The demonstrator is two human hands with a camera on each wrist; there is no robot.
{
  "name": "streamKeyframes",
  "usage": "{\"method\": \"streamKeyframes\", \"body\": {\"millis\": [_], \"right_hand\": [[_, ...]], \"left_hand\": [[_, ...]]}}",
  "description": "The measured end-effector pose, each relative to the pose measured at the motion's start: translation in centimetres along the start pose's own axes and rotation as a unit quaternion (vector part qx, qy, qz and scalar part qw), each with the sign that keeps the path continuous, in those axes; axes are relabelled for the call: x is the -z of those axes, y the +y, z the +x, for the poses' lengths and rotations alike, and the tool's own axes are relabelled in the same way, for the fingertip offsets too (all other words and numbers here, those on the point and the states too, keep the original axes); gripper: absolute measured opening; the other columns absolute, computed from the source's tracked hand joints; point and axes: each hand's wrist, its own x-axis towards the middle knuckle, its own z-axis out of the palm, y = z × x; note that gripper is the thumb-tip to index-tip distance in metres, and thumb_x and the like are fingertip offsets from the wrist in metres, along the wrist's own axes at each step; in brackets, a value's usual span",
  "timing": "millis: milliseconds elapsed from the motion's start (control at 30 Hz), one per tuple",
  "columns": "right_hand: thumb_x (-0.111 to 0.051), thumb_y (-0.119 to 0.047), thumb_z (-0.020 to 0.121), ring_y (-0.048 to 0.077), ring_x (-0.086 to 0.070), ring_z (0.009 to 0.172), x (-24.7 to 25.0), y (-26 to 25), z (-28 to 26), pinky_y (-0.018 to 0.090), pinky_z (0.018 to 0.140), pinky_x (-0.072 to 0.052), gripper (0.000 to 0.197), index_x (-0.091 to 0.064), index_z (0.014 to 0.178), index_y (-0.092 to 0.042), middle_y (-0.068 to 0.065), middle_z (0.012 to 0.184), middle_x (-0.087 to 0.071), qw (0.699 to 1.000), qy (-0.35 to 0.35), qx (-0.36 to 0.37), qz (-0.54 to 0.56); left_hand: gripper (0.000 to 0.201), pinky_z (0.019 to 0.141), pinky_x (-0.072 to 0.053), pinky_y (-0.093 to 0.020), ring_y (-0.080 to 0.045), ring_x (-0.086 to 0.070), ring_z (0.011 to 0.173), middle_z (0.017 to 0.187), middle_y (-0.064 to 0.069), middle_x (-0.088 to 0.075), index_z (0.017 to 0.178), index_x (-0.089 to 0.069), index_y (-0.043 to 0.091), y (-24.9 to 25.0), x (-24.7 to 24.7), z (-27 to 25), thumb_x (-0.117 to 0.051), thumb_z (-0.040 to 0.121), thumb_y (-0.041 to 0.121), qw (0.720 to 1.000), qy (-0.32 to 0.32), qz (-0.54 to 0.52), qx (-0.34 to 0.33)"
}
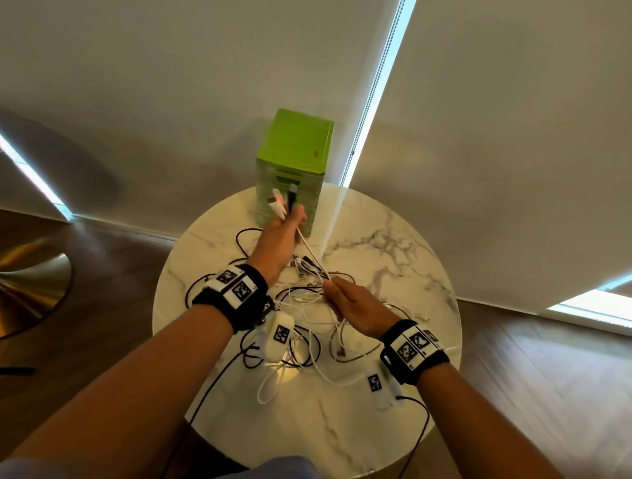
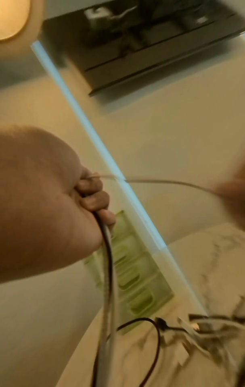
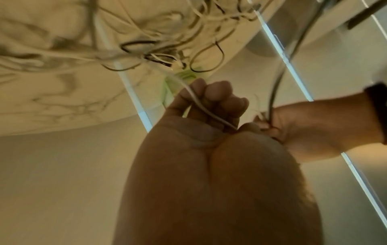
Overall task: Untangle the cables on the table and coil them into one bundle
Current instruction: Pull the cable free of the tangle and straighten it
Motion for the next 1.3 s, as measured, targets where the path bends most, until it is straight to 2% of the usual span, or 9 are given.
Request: {"method": "streamKeyframes", "body": {"millis": [167,333,500,633,733,900,1033,1167,1300], "right_hand": [[-0.031,-0.037,0.110,0.012,-0.052,0.055,0.6,4.3,-2.0,0.026,0.064,-0.047,0.042,-0.054,0.086,-0.011,0.003,0.065,-0.056,0.995,-0.048,-0.081,-0.017],[-0.034,-0.039,0.109,0.019,-0.066,0.066,1.6,5.1,-0.1,0.028,0.071,-0.051,0.036,-0.060,0.104,-0.014,0.008,0.072,-0.072,0.994,0.009,-0.105,-0.002],[-0.036,-0.040,0.109,0.014,-0.062,0.088,2.2,0.3,3.8,0.039,0.089,-0.049,0.037,-0.070,0.110,-0.025,-0.010,0.086,-0.066,0.998,0.016,-0.049,0.020],[-0.031,-0.052,0.106,0.024,-0.048,0.111,0.6,-4.0,6.5,0.043,0.094,-0.036,0.041,-0.066,0.124,-0.043,-0.001,0.103,-0.058,0.987,-0.059,0.000,-0.152],[-0.036,-0.051,0.106,0.021,-0.052,0.114,-2.6,-5.6,8.5,0.045,0.102,-0.037,0.039,-0.065,0.129,-0.038,0.001,0.117,-0.066,0.976,-0.155,0.031,-0.149],[-0.049,-0.028,0.106,0.015,-0.068,0.080,-10.7,-9.2,10.5,0.038,0.084,-0.056,0.016,-0.061,0.110,-0.018,0.002,0.084,-0.075,0.963,-0.263,0.043,-0.027],[-0.058,-0.030,0.101,0.012,-0.070,0.096,-17.7,-12.6,11.5,0.030,0.087,-0.049,0.009,-0.062,0.097,-0.023,0.000,0.100,-0.078,0.941,-0.328,0.085,-0.001],[-0.065,-0.029,0.097,0.008,-0.057,0.078,-24.3,-13.6,11.4,0.022,0.072,-0.039,0.018,-0.077,0.101,-0.016,0.002,0.094,-0.073,0.927,-0.338,0.149,-0.067],[-0.063,-0.024,0.097,0.025,-0.063,0.103,-28.1,-12.6,10.9,0.028,0.081,-0.040,0.027,-0.071,0.120,-0.013,0.009,0.111,-0.072,0.919,-0.351,0.120,-0.138]], "left_hand": [[0.026,0.081,-0.046,-0.029,-0.008,-0.054,0.083,0.089,0.009,-0.061,0.097,-0.064,0.029,3.4,3.2,2.2,-0.050,0.104,0.049,0.990,0.113,-0.055,-0.067],[0.021,0.103,-0.047,-0.040,-0.013,-0.064,0.105,0.109,0.002,-0.070,0.114,-0.060,0.030,2.9,4.2,0.9,-0.047,0.106,0.044,0.980,0.045,0.092,-0.169],[0.030,0.063,-0.030,-0.034,-0.017,-0.033,0.062,0.067,-0.007,-0.032,0.083,-0.046,0.028,0.7,5.2,-0.7,-0.044,0.107,0.046,0.964,-0.011,0.186,-0.189],[0.033,0.058,-0.036,-0.021,-0.002,-0.041,0.050,0.054,0.010,-0.044,0.090,-0.058,0.023,0.1,7.1,-1.2,-0.042,0.107,0.046,0.968,0.020,0.195,-0.157],[0.029,0.066,-0.039,-0.020,0.009,-0.051,0.056,0.059,0.012,-0.057,0.106,-0.064,0.019,0.9,10.0,-1.8,-0.044,0.108,0.039,0.972,0.058,0.170,-0.150],[0.026,0.062,-0.040,-0.017,0.002,-0.046,0.055,0.059,0.017,-0.050,0.098,-0.061,0.013,1.9,16.7,-3.8,-0.053,0.105,0.037,0.981,0.119,0.101,-0.114],[0.024,0.066,-0.043,-0.015,0.005,-0.050,0.056,0.062,0.015,-0.054,0.094,-0.061,0.010,2.3,21.6,-6.6,-0.057,0.104,0.032,0.975,0.160,0.119,-0.102],[0.026,0.084,-0.044,-0.018,0.008,-0.058,0.083,0.086,0.019,-0.065,0.101,-0.065,0.019,1.4,25.6,-9.3,-0.053,0.104,0.042,0.973,0.158,0.150,-0.073],[0.033,0.082,-0.039,-0.011,0.015,-0.056,0.092,0.103,0.013,-0.065,0.114,-0.066,0.019,0.3,28.4,-10.8,-0.048,0.105,0.045,0.965,0.178,0.190,-0.041]]}}
